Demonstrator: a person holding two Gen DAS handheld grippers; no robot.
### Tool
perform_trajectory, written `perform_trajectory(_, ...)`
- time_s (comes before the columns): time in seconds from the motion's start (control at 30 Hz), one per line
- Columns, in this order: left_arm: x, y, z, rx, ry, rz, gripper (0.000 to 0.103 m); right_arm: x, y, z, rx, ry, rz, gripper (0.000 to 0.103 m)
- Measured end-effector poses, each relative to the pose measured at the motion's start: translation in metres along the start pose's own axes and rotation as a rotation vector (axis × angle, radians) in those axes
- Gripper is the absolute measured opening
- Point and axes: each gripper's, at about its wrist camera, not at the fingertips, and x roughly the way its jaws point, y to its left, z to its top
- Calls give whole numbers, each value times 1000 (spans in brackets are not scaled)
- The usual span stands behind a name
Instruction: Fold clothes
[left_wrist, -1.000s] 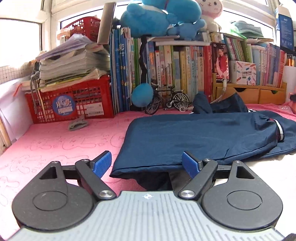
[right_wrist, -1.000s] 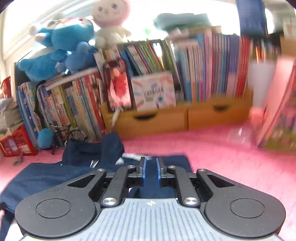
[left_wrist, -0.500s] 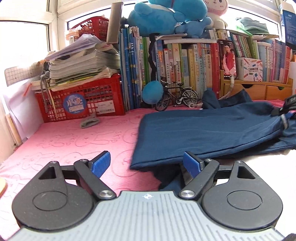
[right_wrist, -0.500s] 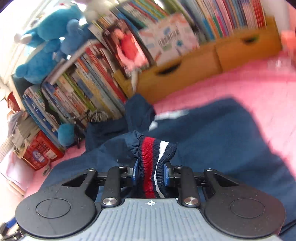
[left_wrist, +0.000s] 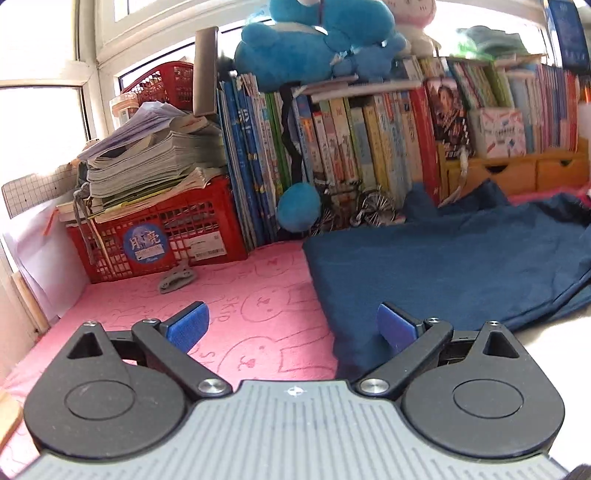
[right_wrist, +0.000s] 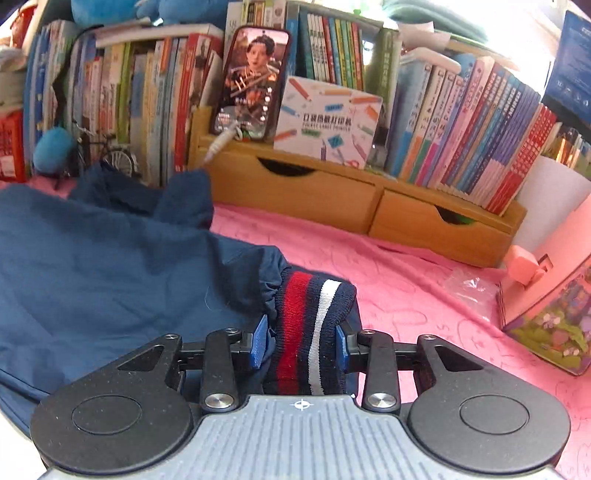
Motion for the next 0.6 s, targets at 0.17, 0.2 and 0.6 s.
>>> perform_trajectory(0.17,27,-8,-16,115,91,136,97,-11,-8,-4,97,-11,71,34)
perform_trajectory(0.2,29,-2,-17,100,106,166,97,-13,-9,-4,110,-9,88,34)
perform_trajectory(0.6,19,-52,29,105,-66,-11,97,-24,-13,-3,102,-2,98,33)
